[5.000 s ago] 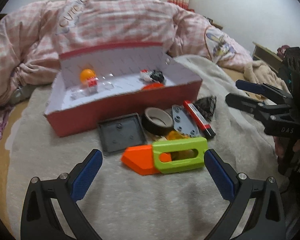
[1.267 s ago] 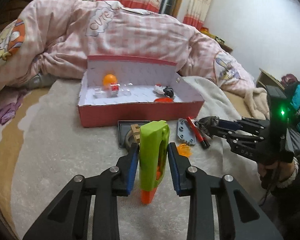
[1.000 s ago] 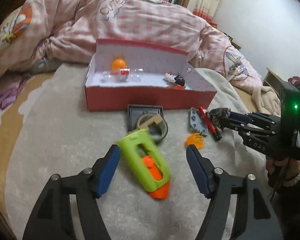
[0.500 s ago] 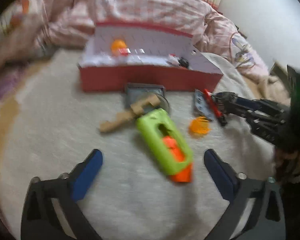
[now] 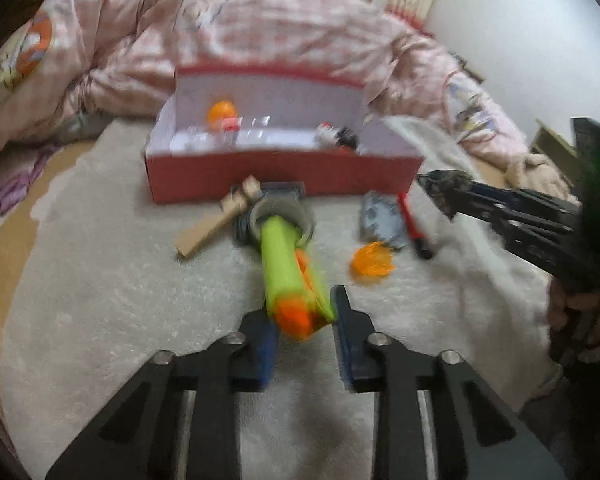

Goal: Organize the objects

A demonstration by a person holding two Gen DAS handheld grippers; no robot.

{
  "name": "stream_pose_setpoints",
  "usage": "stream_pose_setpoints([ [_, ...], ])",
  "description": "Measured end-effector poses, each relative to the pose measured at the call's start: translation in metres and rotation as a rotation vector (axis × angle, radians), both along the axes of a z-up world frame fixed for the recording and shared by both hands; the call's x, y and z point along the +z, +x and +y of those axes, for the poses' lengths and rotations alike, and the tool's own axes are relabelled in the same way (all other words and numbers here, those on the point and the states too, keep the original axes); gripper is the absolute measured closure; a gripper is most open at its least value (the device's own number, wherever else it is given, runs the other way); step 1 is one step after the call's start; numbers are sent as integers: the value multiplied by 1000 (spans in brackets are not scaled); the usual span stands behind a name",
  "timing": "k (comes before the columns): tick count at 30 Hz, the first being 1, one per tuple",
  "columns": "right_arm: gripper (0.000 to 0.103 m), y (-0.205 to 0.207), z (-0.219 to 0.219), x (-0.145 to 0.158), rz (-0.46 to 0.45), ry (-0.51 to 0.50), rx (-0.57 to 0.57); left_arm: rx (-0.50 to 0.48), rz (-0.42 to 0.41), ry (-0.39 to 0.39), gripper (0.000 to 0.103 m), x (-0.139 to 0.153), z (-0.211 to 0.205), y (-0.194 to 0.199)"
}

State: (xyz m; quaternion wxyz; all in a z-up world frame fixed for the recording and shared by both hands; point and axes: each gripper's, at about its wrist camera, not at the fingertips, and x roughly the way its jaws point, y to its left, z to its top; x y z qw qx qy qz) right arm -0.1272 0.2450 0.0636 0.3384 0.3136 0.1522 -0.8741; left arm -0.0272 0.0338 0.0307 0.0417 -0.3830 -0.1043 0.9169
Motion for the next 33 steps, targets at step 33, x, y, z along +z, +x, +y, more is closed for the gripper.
stream_pose_setpoints([
  [33,78,-74,-61,19,20,-205,-58,109,231,-97,85,39,-49,-116],
])
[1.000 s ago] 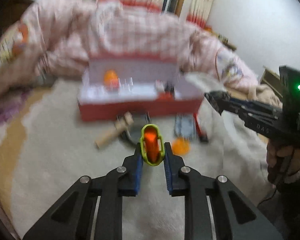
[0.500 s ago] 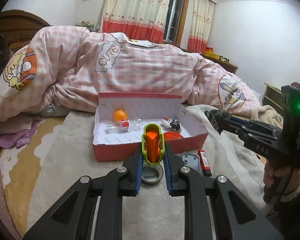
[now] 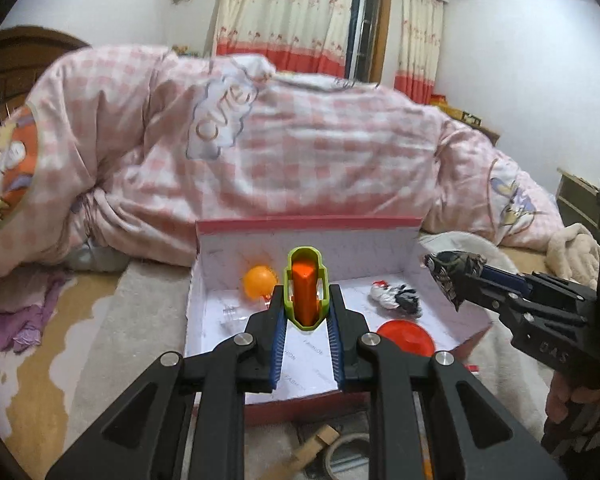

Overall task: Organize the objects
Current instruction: 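Carry the knife over the shoebox and open the left tool while the right tool drops the pouch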

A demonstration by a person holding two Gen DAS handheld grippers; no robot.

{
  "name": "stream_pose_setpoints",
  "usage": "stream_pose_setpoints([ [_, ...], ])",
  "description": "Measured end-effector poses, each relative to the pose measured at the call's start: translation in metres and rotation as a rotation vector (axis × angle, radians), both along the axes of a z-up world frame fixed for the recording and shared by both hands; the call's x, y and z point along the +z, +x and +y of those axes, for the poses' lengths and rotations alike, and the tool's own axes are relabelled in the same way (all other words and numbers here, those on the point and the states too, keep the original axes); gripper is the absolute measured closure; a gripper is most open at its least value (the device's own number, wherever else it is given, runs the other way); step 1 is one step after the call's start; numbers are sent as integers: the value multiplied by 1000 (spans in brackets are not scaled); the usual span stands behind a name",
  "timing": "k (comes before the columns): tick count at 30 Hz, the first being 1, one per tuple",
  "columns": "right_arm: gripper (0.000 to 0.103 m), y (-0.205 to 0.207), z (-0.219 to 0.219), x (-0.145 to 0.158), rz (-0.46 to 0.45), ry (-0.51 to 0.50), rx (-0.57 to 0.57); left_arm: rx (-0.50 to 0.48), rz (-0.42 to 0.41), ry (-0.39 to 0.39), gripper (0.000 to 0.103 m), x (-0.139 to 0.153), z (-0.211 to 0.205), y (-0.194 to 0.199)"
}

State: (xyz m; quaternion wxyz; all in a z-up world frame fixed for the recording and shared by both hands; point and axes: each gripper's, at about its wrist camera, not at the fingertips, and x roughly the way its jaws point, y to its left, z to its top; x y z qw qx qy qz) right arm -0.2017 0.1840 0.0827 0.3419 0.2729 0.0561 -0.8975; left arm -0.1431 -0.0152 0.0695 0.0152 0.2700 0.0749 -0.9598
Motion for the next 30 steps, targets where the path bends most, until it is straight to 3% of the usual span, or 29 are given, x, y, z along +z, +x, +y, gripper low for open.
stream_pose_setpoints([
  [7,78,-24,-11,-16,-79,-15,-15,-20,-50,-55,85,-24,-5,-14],
  [10,78,-24,-18,-19,-80,-7,-10,-16,-78,-27,85,-30,-11,-18],
  [16,78,-19,-22,-27,-68,45,-4,-24,-94,-35,85,-31,-8,-20],
  [21,77,-28,-25,-45,-141,128,-31,-30,-136,-29,85,-43,-4,-25],
  [30,77,-24,-25,-45,-113,138,-30,-22,-139,-22,84,-42,-4,-24],
])
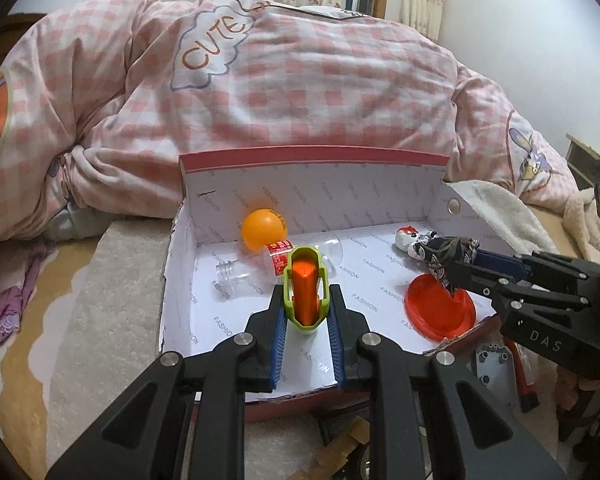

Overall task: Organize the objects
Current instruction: 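Carry the knife over the shoebox and open the left tool while the right tool drops the pouch, then withdraw both tools from the shoebox toward the remaining items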

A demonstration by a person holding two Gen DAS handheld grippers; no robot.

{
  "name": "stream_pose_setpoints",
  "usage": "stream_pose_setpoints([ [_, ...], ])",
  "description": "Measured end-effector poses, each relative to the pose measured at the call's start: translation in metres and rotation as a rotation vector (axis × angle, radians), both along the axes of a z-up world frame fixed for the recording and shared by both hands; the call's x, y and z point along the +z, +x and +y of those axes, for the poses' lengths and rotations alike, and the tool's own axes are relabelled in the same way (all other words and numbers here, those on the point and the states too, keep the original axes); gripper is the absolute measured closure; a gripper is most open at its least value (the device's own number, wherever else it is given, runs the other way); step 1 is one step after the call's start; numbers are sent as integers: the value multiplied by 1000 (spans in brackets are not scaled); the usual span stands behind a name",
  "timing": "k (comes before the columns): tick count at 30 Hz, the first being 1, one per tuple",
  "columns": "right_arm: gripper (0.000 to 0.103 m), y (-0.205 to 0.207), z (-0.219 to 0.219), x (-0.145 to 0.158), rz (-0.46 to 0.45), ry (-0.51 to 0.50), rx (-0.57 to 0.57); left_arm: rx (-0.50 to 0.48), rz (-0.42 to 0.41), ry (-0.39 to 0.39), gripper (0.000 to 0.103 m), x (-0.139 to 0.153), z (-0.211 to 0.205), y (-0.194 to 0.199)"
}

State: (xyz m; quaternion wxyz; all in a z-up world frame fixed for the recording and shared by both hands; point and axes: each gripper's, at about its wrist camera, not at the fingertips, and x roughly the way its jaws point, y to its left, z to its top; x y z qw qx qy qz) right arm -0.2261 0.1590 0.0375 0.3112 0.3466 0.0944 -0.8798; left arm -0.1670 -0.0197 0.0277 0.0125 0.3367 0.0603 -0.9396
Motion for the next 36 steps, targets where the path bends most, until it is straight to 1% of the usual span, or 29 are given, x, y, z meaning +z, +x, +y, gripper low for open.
stream_pose_setpoints([
  [2,71,0,0,0,-4,-2,4,2,1,1,78,0,-2,1],
  [3,63,0,-1,-1,-7,1,8,0,6,9,74,1,-4,1],
  [4,57,1,-2,-1,-6,3,12,1,10,18,62,2,-6,2],
  [5,52,3,-3,-1,4,3,21,0,15,29,46,3,-8,2],
  [6,42,5,-3,0,12,4,23,-3,28,53,39,5,-11,4],
  [7,35,6,-4,1,20,1,25,-2,41,70,31,6,-13,5],
  [8,34,8,-3,2,29,-5,28,0,43,77,29,8,-14,5],
  [11,33,9,-4,4,35,-4,24,4,48,88,29,12,-17,6],
  [14,33,8,0,4,33,-8,10,-3,48,70,29,15,-15,9],
  [18,33,17,13,11,40,-20,7,-46,65,26,28,26,-11,32],
  [20,33,25,20,15,48,-25,22,-64,65,1,26,28,-10,43],
  [21,33,29,22,17,56,-24,28,-70,63,-6,26,28,-10,48],
  [23,33,34,26,20,71,-25,28,-81,54,4,26,28,-11,53],
  [26,33,41,30,22,70,-30,33,-92,40,6,26,24,-9,62],
  [31,33,58,37,21,73,-12,69,-147,-21,-17,26,9,-1,87],
  [34,33,73,43,17,97,22,103,-161,-54,-3,26,-2,-5,96],
  [36,33,78,48,13,102,41,112,-157,-72,31,26,-6,-12,96],
])
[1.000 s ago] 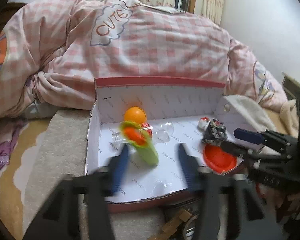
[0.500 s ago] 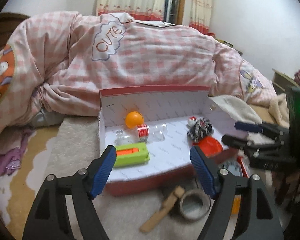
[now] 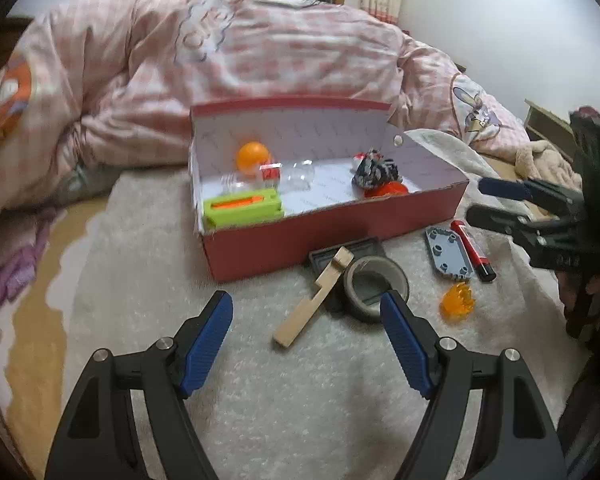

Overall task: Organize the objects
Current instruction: 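Withdraw both tools from the shoebox toward the remaining items, then grasp the wooden stick with the left tool while the right tool grasps the red-and-white tube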

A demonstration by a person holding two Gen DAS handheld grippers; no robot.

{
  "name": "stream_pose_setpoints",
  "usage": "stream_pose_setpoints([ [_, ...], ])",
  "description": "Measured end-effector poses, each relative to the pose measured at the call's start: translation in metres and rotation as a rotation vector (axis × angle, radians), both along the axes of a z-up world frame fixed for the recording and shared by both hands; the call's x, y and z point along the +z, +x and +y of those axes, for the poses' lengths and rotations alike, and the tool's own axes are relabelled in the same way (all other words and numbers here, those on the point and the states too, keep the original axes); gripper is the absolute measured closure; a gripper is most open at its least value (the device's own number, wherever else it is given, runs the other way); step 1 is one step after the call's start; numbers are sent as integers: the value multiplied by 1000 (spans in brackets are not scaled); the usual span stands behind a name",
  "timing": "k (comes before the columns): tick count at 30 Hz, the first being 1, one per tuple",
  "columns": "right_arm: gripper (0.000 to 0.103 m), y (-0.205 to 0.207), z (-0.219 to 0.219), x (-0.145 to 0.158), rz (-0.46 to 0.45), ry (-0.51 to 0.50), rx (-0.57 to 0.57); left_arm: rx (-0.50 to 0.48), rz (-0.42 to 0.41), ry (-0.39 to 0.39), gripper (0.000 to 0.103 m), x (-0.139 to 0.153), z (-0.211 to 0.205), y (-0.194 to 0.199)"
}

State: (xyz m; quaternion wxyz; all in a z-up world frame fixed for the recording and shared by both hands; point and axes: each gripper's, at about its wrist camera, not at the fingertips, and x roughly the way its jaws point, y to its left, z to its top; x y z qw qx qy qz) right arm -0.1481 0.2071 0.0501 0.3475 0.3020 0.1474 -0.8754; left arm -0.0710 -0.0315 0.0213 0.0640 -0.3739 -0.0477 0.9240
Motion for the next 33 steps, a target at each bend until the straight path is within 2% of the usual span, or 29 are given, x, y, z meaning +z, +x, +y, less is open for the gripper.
stream_pose_setpoints([
  [4,33,-2,7,-9,-32,22,-7,37,-51,-1,26,-8,-6,-7],
  [7,33,-8,8,-20,-109,35,-19,31,-86,-22,27,-15,-1,-14],
  [9,33,-11,7,-27,-150,47,-26,20,-102,-61,31,-19,7,-17],
  [12,33,-10,8,-27,-151,46,-25,20,-137,-103,46,-27,12,-20],
  [15,33,-13,9,-30,-171,51,-36,8,-134,-99,61,-27,13,-20],
  [17,33,-16,11,-31,-187,52,-54,16,-131,-113,87,-26,14,-20],
  [24,35,-29,17,-41,-246,63,-128,-3,-113,-134,94,-20,20,-9],
  [27,40,-26,12,-41,-222,90,-126,4,-73,-152,94,-13,24,1],
  [29,49,-24,10,-40,-215,91,-117,7,-38,-165,94,-5,29,8],
  [31,72,-21,9,-39,-211,84,-100,-2,-25,-167,94,-2,34,12],
  [33,78,-18,7,-38,-195,92,-89,-19,-35,-160,94,-2,37,12],
])
